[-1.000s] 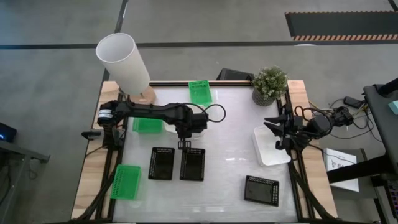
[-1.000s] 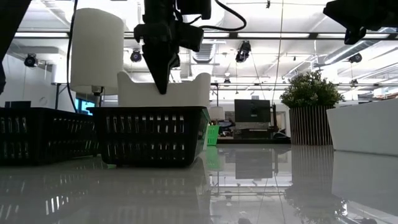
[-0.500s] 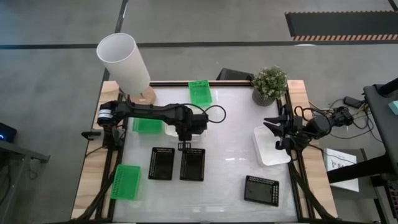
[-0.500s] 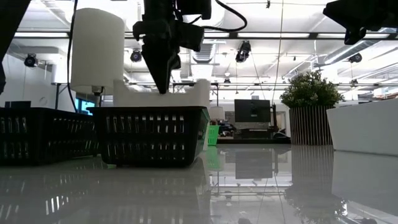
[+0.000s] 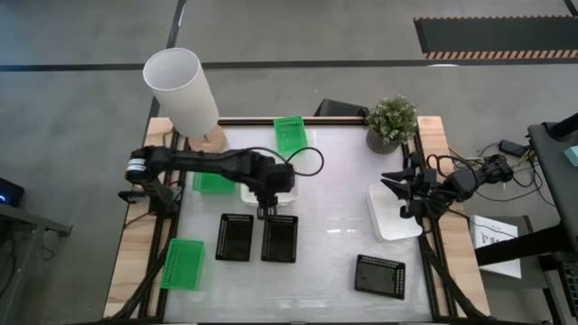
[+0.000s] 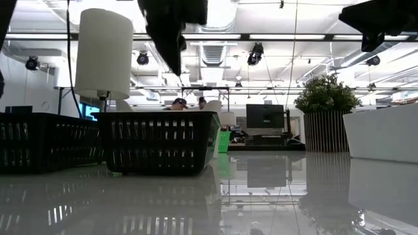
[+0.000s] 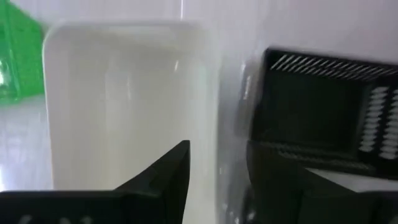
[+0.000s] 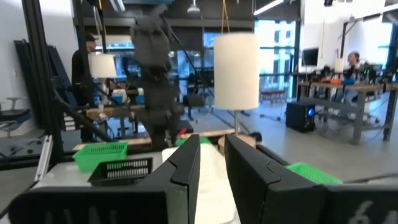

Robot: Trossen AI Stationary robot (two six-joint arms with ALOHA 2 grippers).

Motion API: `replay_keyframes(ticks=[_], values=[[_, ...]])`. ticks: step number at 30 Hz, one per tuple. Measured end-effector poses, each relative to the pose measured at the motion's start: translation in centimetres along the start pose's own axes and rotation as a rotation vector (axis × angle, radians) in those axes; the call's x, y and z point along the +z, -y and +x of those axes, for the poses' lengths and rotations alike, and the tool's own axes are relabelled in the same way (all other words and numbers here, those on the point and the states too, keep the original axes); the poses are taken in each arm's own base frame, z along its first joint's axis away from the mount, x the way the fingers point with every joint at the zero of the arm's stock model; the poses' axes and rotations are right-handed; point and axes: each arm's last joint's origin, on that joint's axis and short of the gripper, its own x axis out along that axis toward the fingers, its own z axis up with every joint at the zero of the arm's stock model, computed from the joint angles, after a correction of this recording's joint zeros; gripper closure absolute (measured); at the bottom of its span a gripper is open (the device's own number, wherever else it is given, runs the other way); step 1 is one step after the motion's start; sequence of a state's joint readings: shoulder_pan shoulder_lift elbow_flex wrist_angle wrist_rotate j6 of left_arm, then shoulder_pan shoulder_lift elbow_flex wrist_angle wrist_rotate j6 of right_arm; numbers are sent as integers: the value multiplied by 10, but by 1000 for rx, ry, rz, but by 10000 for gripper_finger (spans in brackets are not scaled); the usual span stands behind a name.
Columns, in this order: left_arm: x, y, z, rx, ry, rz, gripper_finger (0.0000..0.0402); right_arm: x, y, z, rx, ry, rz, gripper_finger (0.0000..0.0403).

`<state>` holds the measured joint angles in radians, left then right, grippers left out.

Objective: Stack baskets by color
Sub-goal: Stack the center white bin on top of the left white bin, then stack the center black bin on top of the bottom black bin

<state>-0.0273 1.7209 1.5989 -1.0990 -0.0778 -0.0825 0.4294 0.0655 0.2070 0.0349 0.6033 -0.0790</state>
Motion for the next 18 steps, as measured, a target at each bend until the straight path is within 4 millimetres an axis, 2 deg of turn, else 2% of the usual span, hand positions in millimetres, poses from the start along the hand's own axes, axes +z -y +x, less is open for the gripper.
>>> replay_keyframes(ticks=[6, 10, 18], values=[[-12, 26, -13, -1, 185, -24, 261, -7, -2, 2, 3, -55, 44, 335], [-30, 40, -14, 25, 256, -43, 261, -10, -4, 4, 2, -79, 68, 335], [-63, 52, -12, 55, 440, -110, 261, -15, -14, 18, -4, -144, 153, 335]])
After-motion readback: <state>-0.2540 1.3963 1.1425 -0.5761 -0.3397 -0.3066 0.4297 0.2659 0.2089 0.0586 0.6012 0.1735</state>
